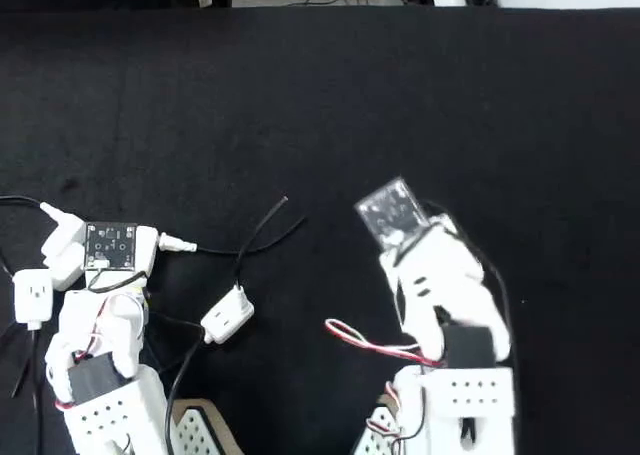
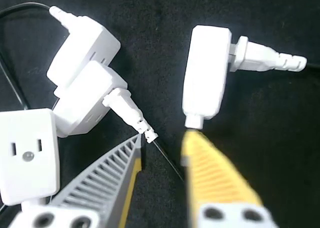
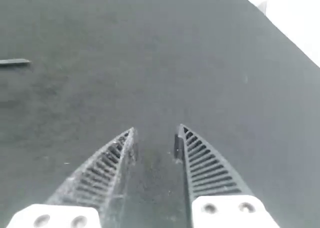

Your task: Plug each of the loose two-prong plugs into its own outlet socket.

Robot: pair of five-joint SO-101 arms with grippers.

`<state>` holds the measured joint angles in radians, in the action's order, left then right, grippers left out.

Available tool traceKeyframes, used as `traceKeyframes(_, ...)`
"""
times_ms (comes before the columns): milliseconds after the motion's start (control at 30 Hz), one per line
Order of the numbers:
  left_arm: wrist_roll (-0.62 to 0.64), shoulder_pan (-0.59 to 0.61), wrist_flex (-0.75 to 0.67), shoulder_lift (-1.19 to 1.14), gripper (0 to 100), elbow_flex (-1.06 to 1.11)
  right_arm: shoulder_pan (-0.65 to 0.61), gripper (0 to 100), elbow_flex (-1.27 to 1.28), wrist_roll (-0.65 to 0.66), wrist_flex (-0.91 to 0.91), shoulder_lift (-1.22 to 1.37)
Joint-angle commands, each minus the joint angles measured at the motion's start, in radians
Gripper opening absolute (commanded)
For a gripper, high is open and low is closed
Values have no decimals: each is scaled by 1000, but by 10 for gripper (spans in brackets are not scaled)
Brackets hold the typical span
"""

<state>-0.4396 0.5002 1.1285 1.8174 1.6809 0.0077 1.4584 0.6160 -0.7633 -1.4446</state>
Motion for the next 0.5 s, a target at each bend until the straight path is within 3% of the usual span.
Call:
traceKeyframes(0, 3, -7, -18, 6, 43, 18, 68, 127, 242, 8, 144, -147)
traceKeyframes(333, 6, -113, -6, 2, 34, 18, 60, 126, 232, -149, -400, -344)
traceKeyframes(467, 5, -114, 37, 2, 36, 18, 86, 5, 231, -147, -499, -374)
